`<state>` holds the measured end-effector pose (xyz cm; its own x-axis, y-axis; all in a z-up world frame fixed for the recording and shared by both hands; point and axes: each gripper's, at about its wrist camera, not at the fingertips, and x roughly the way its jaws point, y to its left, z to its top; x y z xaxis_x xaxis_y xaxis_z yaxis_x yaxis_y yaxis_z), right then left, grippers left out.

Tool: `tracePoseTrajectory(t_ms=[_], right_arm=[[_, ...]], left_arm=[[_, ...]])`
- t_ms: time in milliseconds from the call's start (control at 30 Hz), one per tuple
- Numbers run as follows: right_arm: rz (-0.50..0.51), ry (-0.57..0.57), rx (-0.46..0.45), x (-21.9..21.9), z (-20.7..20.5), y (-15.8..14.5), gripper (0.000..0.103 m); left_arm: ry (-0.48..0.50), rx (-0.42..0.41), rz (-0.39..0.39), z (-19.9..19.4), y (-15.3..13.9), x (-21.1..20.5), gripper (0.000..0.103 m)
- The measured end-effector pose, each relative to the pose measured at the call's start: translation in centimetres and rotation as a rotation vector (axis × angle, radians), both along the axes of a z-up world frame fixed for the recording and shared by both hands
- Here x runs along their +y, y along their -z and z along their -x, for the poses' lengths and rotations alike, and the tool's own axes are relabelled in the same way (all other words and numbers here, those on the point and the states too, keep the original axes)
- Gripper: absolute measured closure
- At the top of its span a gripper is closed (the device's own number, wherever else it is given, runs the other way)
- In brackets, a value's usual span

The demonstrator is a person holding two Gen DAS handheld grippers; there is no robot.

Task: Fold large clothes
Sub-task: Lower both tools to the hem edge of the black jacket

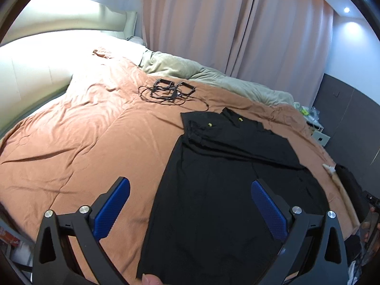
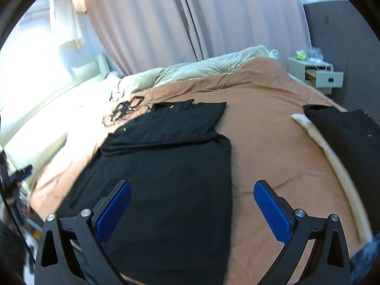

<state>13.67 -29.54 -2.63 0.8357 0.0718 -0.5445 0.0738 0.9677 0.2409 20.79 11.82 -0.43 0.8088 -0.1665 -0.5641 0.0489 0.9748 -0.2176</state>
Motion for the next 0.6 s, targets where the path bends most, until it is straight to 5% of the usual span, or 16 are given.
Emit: tracePoseTrajectory(t_ms=[600], right_arm=[[-0.08, 0.029, 0.097, -0.9, 6.3, 6.6, 0.0]], left_arm=[[0.003, 0.09, -0.005, 5.6, 6.3, 2.2, 0.0]])
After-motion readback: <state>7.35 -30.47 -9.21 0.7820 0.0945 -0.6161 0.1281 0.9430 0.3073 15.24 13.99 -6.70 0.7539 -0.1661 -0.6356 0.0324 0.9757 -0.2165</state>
